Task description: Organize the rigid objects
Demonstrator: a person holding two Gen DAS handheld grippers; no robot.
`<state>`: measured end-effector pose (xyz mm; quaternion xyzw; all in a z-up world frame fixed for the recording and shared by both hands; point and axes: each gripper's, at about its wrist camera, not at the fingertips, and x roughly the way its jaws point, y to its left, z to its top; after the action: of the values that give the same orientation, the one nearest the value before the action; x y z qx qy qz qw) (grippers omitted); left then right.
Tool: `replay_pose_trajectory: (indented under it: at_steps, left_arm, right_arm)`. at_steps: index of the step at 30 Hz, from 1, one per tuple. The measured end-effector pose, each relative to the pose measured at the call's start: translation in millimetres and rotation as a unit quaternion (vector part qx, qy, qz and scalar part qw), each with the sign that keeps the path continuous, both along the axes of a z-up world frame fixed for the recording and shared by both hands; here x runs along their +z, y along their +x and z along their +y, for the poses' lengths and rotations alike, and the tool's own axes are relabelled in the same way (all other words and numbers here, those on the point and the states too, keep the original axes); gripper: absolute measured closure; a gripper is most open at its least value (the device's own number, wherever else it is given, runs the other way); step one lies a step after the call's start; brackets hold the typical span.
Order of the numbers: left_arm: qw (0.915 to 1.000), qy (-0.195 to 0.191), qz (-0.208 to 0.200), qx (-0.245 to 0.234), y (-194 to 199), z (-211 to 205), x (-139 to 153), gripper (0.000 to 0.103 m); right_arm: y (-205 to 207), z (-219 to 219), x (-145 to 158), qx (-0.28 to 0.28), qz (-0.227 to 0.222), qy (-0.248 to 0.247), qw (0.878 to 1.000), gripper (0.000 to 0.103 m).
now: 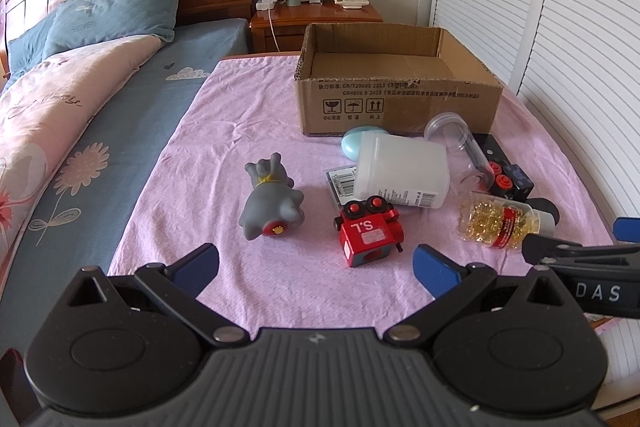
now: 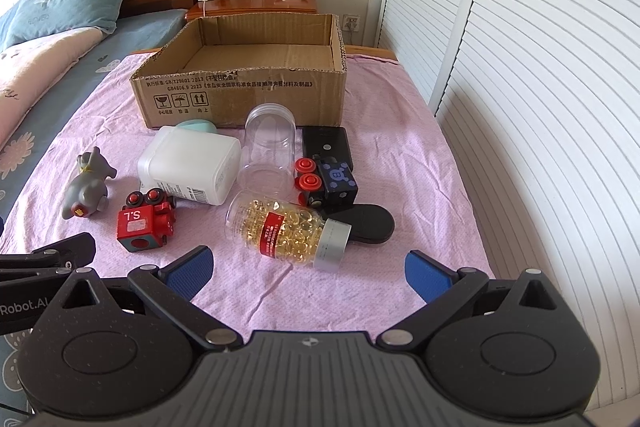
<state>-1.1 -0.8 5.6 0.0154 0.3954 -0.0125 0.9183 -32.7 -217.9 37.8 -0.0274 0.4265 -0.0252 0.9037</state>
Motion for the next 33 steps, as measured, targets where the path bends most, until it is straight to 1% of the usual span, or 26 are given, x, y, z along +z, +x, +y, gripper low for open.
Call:
replay_pose_trajectory:
  at_steps: [14,23,29,33]
  left_arm:
    - [1.0000,-0.004,-0.002,-0.006,3,1,1,0.001]
    - [0.9998,0.005,-0.009,-0.018,12,9,3,0.001]
    - [0.9995,0.006,0.004,-0.031,22,18,-7,0.001]
    - [0.9995,0.005,0.014,-0.027,30,28,-18,0.001]
  right_arm:
    - [1,1,0,0.003,-0.003,0.005,1.000,0.000]
    - [8,-3,3,0.003,-0.008,0.012,1.000,0.000]
    - [14,-9,0,0.006,-0.009,0.021,1.000,0.000]
    - [20,-13,-5,0.005,-0.007,0.027,1.000,0.000]
